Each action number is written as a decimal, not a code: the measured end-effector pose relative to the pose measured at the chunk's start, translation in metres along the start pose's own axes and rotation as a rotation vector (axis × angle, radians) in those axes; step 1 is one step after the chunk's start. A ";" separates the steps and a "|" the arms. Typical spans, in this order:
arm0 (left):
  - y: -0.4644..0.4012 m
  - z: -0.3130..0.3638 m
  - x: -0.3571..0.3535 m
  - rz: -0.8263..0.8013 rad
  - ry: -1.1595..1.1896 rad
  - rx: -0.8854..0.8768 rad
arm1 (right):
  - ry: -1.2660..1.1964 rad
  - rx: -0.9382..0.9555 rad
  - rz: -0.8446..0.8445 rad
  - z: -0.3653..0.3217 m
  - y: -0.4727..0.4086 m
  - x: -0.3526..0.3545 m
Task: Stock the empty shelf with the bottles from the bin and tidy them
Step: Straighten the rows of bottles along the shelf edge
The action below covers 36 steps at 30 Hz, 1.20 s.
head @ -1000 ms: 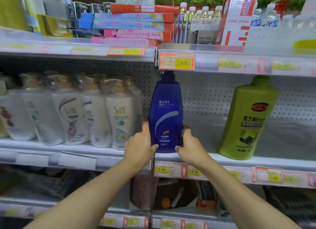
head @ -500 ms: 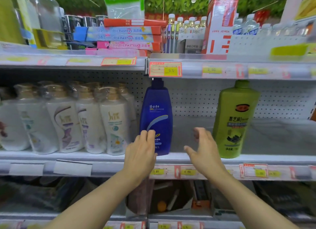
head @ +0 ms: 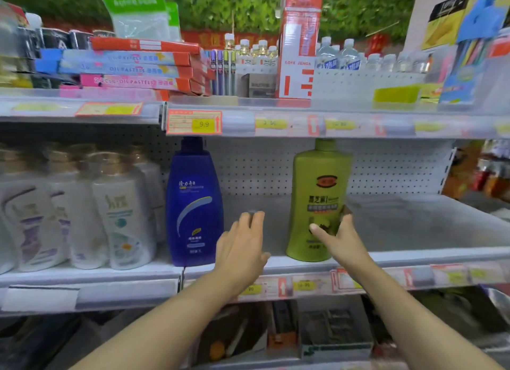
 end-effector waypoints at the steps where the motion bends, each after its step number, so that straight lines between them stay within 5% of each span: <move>1: -0.002 0.002 -0.001 -0.002 -0.006 0.001 | 0.010 0.019 0.003 -0.001 0.000 -0.001; 21: 0.016 -0.049 0.011 0.041 0.014 0.305 | 0.349 0.178 -0.137 -0.035 0.013 -0.088; 29: 0.040 -0.094 0.032 0.223 -0.002 0.438 | 0.334 0.134 -0.211 -0.020 0.021 -0.104; 36: 0.038 -0.128 0.015 0.085 0.154 0.614 | 0.312 0.122 -0.138 -0.027 0.020 -0.110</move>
Point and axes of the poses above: each hand's wrist, its own y-axis away from the middle knuckle, its own x-axis out of the back of the hand, z = x × y, the point moved 8 cm from there along -y, towards the middle knuckle, and after that the axes turned 3 degrees about -x, right-handed, at the moved point
